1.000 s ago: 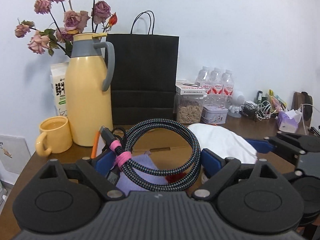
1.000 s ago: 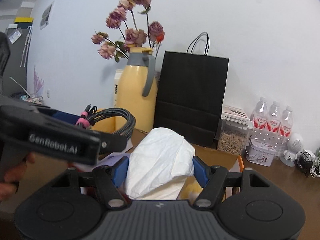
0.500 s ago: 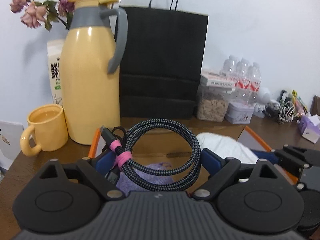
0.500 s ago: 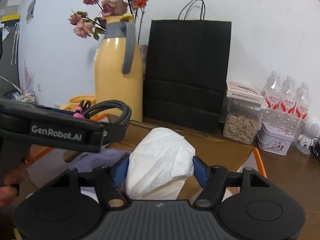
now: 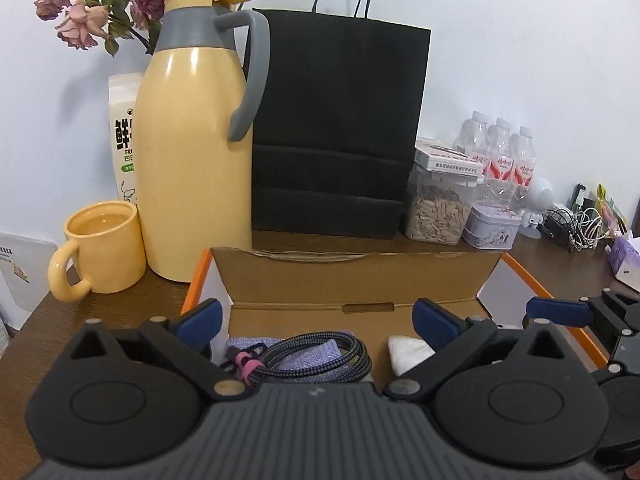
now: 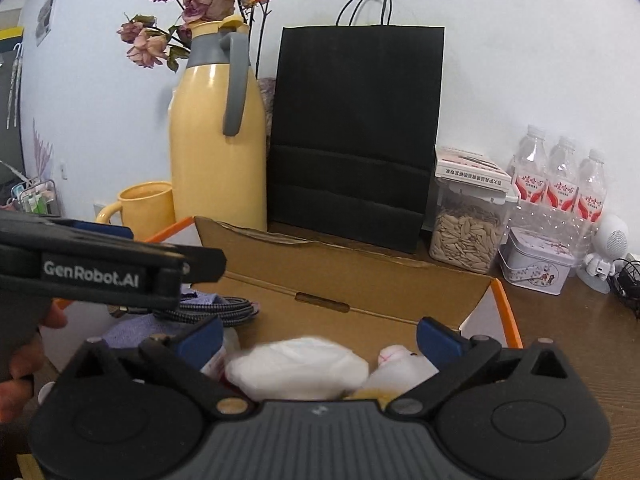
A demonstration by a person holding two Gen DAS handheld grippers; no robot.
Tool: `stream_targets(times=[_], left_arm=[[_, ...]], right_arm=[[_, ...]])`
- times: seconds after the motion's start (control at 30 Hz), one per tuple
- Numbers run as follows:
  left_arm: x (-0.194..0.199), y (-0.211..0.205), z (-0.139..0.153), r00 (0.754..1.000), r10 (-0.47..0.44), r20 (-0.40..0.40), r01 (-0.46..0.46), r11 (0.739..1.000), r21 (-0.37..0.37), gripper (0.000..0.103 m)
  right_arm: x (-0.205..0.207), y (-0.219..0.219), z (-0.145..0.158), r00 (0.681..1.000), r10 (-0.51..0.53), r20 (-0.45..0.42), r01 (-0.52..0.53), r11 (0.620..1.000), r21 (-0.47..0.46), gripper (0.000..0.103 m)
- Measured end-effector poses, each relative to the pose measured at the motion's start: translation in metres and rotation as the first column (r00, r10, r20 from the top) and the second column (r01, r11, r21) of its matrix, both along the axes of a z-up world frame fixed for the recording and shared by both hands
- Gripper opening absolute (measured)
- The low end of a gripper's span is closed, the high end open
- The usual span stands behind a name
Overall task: Organize objects
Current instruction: 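Grasp the coiled cable with the left tool while the right tool carries the cloth to the box, then open both tools over the box, releasing the cable and cloth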
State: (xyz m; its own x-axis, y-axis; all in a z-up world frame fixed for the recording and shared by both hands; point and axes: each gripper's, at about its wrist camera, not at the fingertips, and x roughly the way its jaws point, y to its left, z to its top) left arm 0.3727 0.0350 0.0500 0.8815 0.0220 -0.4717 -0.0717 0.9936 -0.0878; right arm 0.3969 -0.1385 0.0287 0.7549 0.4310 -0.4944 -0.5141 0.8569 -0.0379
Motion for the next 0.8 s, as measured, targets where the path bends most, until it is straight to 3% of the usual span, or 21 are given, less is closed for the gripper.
stream_targets(times=[0.4, 0.8], left_arm=[[-0.016, 0.001, 0.015, 0.999, -0.003, 0.05, 0.004, 1.0, -0.025, 0.103], [-0.084, 0.009, 0.034, 0.989, -0.015, 0.144, 0.014, 1.0, 0.006, 0.103]], right_arm=[[-0.015, -0.009, 0.014, 0.999, 0.008, 0.032, -0.009, 1.0, 0.022, 0.103], [-0.077, -0.067, 0.043, 0.99, -0.021, 0.141, 0.012, 0.998, 0.062, 0.103]])
